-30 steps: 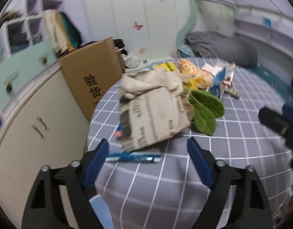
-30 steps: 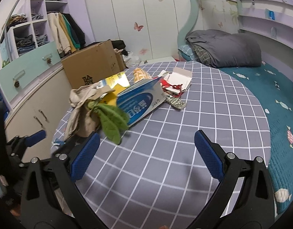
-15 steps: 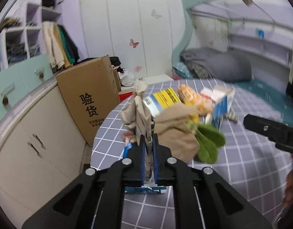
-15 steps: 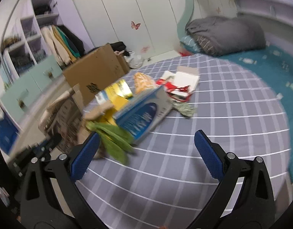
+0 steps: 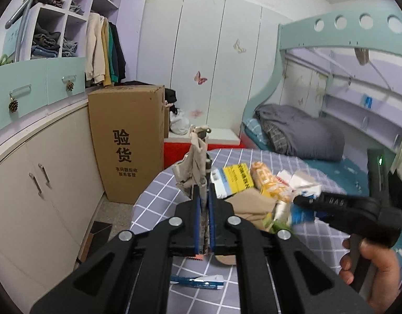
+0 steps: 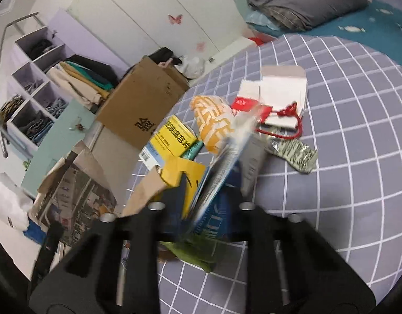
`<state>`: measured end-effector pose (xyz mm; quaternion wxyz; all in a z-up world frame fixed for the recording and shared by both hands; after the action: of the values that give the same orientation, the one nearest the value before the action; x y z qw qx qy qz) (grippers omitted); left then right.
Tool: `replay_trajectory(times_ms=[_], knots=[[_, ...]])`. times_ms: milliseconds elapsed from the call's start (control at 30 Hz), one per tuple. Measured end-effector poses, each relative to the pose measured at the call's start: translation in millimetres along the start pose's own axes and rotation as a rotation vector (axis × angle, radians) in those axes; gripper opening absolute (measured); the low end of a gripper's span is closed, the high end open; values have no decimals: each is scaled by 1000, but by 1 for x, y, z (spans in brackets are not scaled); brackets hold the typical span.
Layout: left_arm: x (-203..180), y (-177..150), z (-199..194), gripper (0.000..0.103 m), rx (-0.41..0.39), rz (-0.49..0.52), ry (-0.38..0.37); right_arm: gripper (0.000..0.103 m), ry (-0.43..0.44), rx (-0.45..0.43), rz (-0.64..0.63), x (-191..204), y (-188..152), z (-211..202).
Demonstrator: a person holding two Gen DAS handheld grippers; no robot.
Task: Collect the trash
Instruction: 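Carry newspaper and box to the blue bin and release both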
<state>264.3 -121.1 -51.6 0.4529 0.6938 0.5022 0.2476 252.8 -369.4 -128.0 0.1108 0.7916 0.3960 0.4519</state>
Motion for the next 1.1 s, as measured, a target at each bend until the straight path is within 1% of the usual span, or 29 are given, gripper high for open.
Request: replay_trajectory(times_ms=[67,167,233,333,400,467,533,567,667,733,767,800,867,967,1033,1100], knots=[[2,4,-8,5,-22,-17,-19,9,14,-38,-25,6,0,-13],[5,10,-22,5,-51,-42,-42,9,4,-102,-92,20,2,-36],[7,13,-31,5,-62,-60,-60,9,16,-124,-116,29,1,-49],[15,14,-50,5,-84,-81,-75,9,53,-170,-169,53,-7,-75],[26,14,-64,5,-98,-99,-72,9,80,-185,-201,65,-12,-85],[35,10,-77,5,-110,-119,-66,9,129,-174,-235,87,-22,-92],[53,8,-91,5,-117,-148,-46,9,177,-157,-272,112,-36,-94],[64,4,-99,5,-119,-170,-28,9,220,-116,-311,135,-52,-88],[92,-7,-113,5,-110,-207,16,9,280,-29,-367,168,-81,-69],[118,-22,-120,5,-87,-227,76,9,307,42,-407,189,-106,-50],[134,-33,-121,5,-63,-244,116,9,319,80,-425,199,-120,-40],[147,-39,-120,5,-43,-261,138,9,331,124,-448,211,-136,-26],[177,-60,-115,5,15,-313,174,9,334,203,-475,224,-164,3],[230,-106,-96,5,136,-450,245,9,315,318,-510,238,-206,47],[252,-133,-80,5,211,-491,290,9,281,392,-546,241,-235,78],[271,-163,-61,5,290,-529,311,9,253,464,-567,240,-261,108]])
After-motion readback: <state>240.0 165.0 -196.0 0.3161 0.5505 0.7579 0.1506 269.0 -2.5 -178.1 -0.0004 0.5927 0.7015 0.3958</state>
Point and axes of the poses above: each gripper's, at about its wrist camera, not at the fingertips, and z roughly the way its jaws point, x to its left, y to its top, the point moved 2 cm from there along z, roughly the way its jaws point, and after that the axes turned 2 degrees about x, right-handed, at the moved point
